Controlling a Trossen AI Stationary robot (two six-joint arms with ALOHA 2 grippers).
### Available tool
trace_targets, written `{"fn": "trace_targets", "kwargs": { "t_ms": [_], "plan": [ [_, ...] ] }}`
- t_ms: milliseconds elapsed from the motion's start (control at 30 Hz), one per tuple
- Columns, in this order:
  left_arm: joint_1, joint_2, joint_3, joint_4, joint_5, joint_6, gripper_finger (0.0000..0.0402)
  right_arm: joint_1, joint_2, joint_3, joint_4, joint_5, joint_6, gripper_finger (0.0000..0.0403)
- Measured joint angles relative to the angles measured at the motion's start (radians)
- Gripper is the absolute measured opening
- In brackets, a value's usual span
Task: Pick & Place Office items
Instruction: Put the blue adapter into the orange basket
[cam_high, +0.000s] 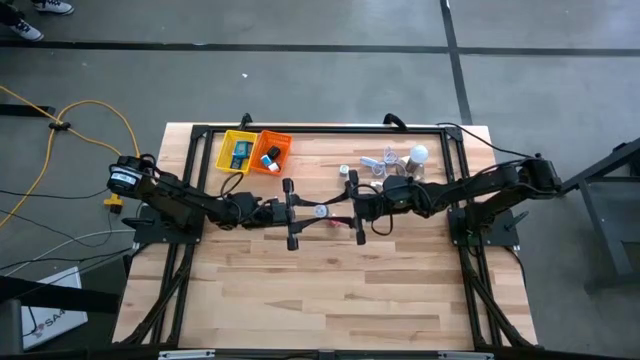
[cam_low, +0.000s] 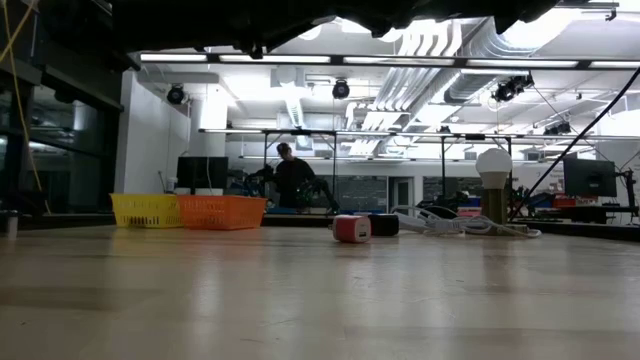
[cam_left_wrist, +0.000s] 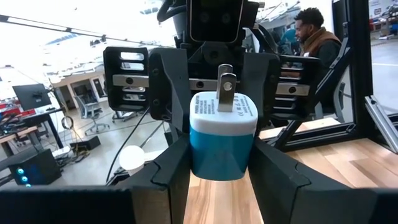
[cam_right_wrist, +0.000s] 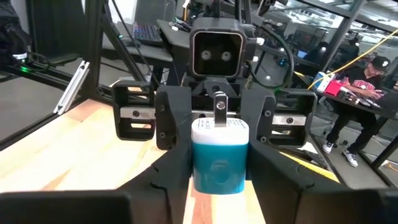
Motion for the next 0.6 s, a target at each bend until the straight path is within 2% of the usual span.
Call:
{"fn": "trace_targets", "kwargs": {
  "t_ms": [400, 600],
  "plan": [
    [0.000, 0.000, 0.000, -0.007, -0.011, -0.043, 0.0135, 0.000, 0.000, 0.000, -0.002, -0.024, 0.000, 0.0201],
    [0.000, 0.000, 0.002, -0.047, -0.103, -0.066, 0.0135, -0.001, -0.005, -0.001, -0.010, 0.025, -0.029, 0.0204]
  ]
}}
